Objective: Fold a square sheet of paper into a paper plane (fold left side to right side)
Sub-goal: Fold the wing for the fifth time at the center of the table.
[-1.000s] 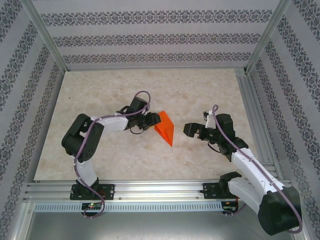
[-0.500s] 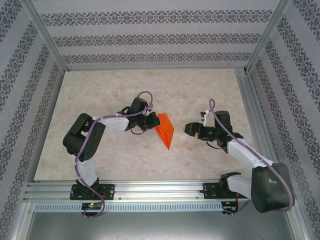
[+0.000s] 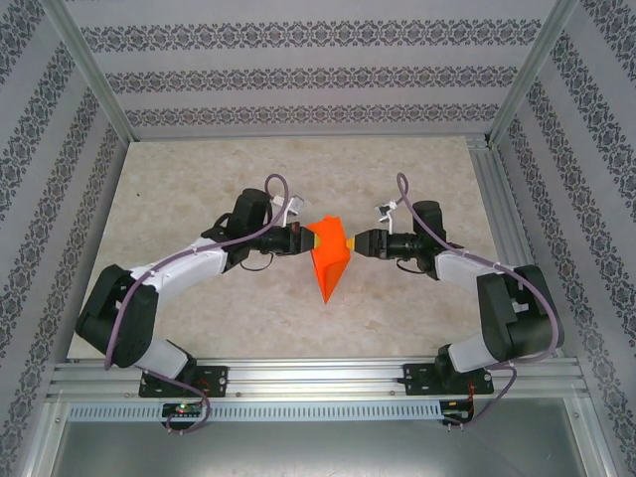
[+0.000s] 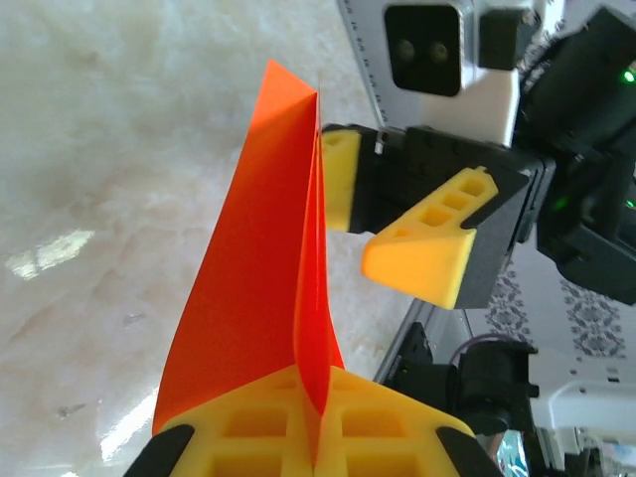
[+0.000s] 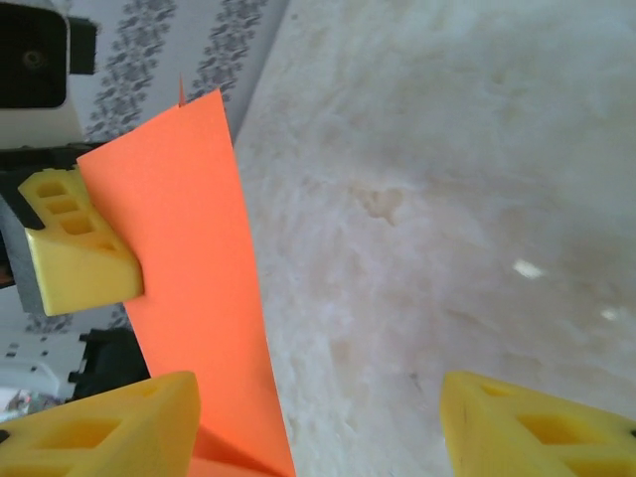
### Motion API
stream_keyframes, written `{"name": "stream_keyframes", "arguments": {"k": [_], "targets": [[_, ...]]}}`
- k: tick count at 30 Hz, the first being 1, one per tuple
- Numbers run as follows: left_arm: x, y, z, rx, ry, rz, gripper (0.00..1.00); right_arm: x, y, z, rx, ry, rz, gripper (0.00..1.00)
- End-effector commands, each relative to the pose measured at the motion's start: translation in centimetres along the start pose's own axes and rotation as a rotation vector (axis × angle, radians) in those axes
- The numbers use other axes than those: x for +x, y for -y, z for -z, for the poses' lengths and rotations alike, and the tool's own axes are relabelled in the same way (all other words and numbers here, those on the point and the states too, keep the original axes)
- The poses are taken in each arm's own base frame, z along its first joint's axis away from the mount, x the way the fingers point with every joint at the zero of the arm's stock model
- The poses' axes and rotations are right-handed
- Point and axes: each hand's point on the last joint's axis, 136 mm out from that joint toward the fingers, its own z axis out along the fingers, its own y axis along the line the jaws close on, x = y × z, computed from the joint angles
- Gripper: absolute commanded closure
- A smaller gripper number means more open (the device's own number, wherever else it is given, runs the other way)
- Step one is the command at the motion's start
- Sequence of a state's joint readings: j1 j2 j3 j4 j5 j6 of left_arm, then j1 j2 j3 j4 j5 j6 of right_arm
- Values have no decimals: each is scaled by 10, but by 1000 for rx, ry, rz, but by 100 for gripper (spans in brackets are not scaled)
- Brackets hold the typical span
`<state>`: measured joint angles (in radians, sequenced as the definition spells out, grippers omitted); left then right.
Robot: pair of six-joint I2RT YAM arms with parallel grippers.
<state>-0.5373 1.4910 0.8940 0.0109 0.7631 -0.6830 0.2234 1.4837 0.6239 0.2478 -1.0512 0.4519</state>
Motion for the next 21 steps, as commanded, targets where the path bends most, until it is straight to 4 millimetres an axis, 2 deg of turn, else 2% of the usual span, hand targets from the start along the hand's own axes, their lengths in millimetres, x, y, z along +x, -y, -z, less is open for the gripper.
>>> {"name": "stream_keyframes", "arguments": {"k": [1,7,15,19,21], "targets": [[7,17,7,76,-33,-80,99,-10,-30,-11,-126,-31,97,37],[9,24,11,92,-42,-111,98,-6,-43,-15,-182,-62,108,48],[10,7,4,46,-52,-77,96,-2,-45,-14,-170,-76,100,74],[8,-6,0,6,-57,-43,83,2,-36,-18,-134,-95,66,90],[8,-17,0,-41,-59,-23,69,4,-29,-20,-109,-98,43,96]]}}
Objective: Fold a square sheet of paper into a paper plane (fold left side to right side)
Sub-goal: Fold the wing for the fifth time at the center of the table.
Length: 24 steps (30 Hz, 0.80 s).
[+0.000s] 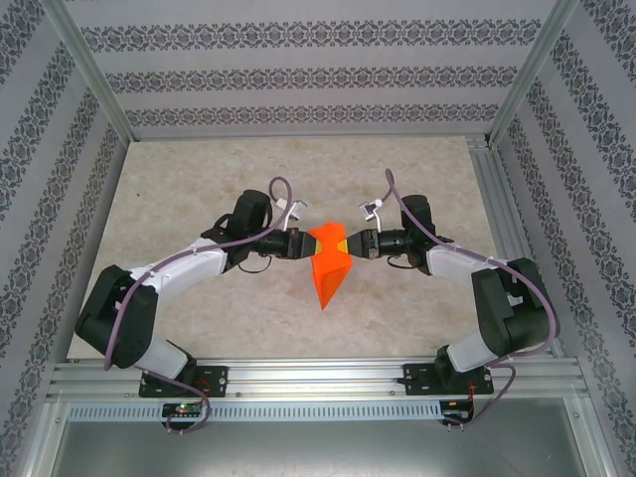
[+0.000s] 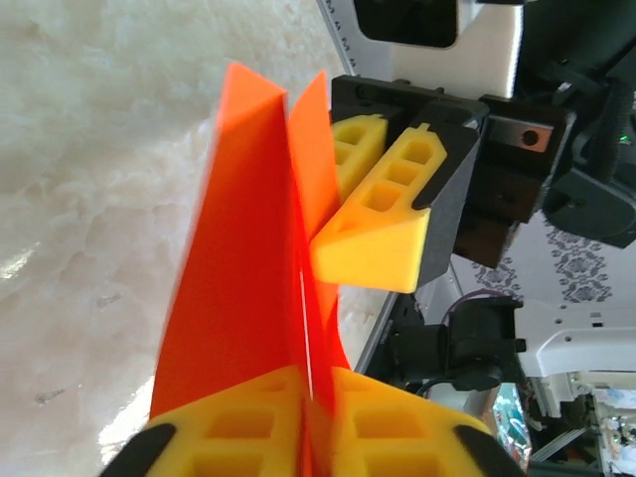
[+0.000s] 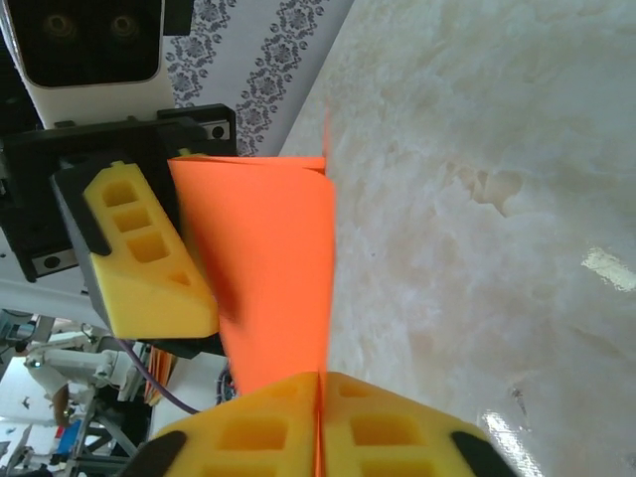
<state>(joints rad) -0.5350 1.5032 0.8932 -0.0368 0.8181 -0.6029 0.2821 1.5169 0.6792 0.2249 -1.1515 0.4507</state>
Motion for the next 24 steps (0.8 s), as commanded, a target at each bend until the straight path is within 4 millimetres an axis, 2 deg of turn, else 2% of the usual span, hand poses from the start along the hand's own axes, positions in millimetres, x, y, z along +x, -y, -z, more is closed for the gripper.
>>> {"name": "stream_keyframes", "arguments": {"k": [1,3,7,9,13,18,24], "targets": [[-7,-20,4,-85,8,26,62,-3,4,-5,32,-8,15,100],[-8,-34,12,-173,17,47,50,-2,13,-6,63,-5,-14,100],[-10,-72,44,-467,57,90,39,1,31,-9,135,-1,-96,100],[-12,-73,57,-535,90,81,37,3,43,-11,174,3,-162,100],[-4,-51,64,-540,122,15,36,7,69,-14,248,18,-310,100],[28,-34,43,-565,54,-66,37,5,93,-4,371,64,-411,100],[61,-24,-7,-547,-35,-117,38,8,103,-2,427,69,-506,100]]}}
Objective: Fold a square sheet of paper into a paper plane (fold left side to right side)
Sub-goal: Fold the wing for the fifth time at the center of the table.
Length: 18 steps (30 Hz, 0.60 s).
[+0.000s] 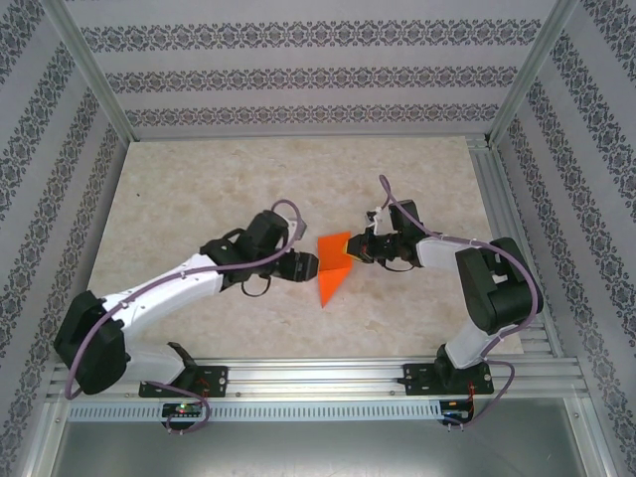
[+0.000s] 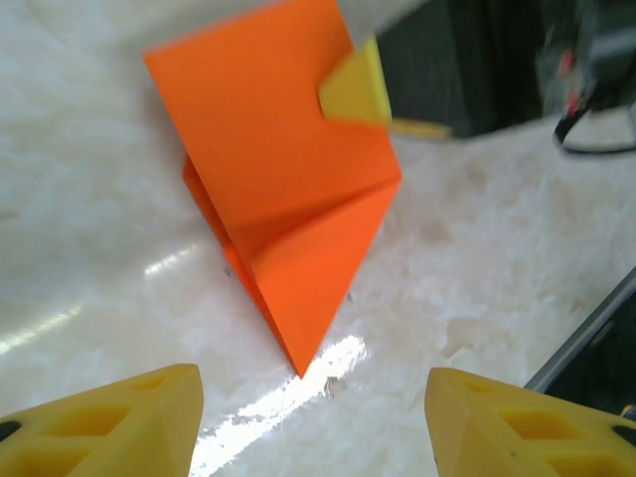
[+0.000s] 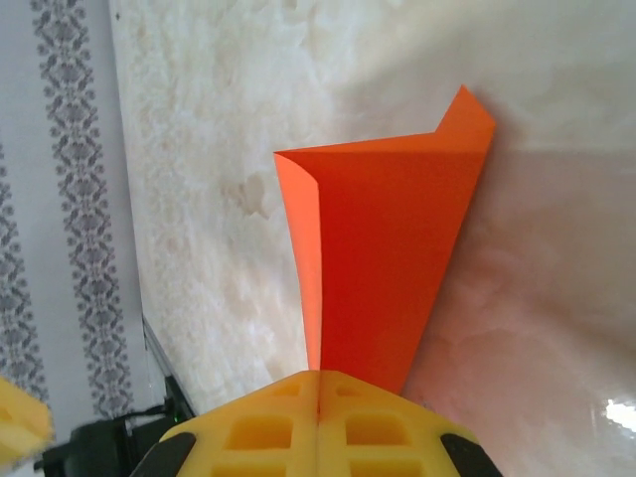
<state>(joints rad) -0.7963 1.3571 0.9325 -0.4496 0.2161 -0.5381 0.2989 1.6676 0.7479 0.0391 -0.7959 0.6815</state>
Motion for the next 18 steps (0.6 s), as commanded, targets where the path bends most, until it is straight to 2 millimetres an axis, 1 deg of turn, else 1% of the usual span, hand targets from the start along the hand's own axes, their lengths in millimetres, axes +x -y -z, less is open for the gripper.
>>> {"name": "stream_keyframes", "arguments": {"k": [1,3,6,9,14,18], "targets": [[13,5,-26,-68,-28,-29,38,-6,9,-2,57,13,-73,100],[19,11,-40,-115,-56,-68,38,-4,12,-2,71,5,-84,100],[20,15,-57,-177,-84,-113,38,-1,15,-4,79,-8,-93,100],[21,15,-72,-227,-110,-150,37,2,15,-5,84,-20,-93,100],[22,9,-90,-301,-139,-181,37,4,16,-8,91,-33,-89,100],[25,3,-98,-343,-158,-195,37,4,18,-9,99,-39,-91,100]]}}
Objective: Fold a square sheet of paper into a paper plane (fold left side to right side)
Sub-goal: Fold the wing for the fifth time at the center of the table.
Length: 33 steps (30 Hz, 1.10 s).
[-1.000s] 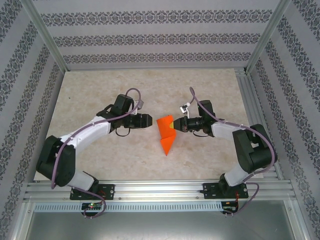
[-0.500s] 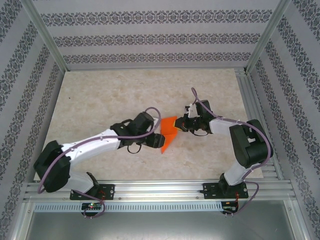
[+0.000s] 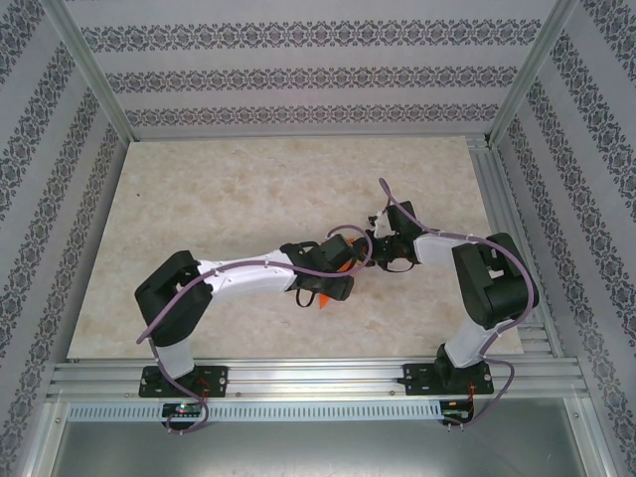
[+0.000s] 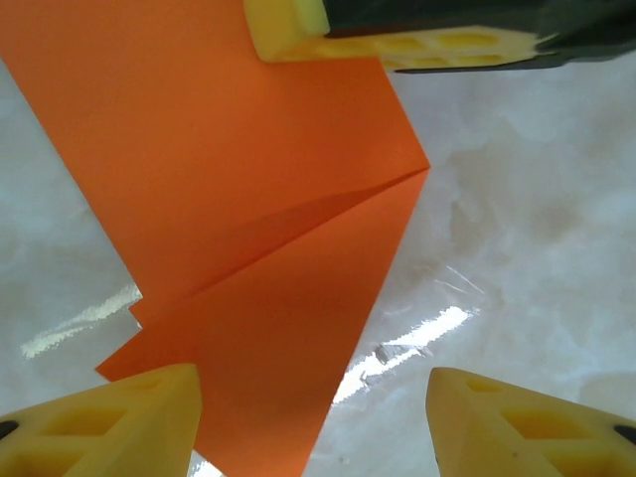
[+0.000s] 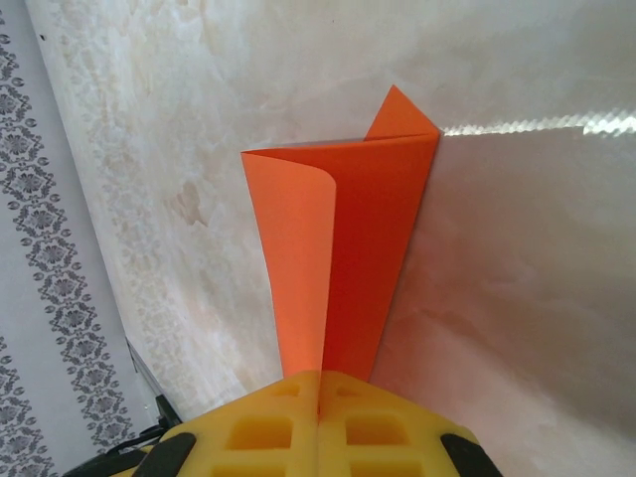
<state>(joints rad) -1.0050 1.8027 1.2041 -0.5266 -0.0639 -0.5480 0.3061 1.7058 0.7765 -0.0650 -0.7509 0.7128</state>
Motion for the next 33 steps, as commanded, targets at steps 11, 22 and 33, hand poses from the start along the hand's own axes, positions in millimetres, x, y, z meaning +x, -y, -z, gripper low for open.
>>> {"name": "stream_keyframes", "arguments": {"k": [11,22,33], "targets": [[16,-11,-23,-143,-66,-73,39,-3,4,-7,33,-15,3,100],[18,-13,-27,-168,-72,-81,46,-1,9,-9,61,-29,3,100],[20,-12,-32,-173,-80,-82,57,3,15,-13,91,-50,9,100]]}}
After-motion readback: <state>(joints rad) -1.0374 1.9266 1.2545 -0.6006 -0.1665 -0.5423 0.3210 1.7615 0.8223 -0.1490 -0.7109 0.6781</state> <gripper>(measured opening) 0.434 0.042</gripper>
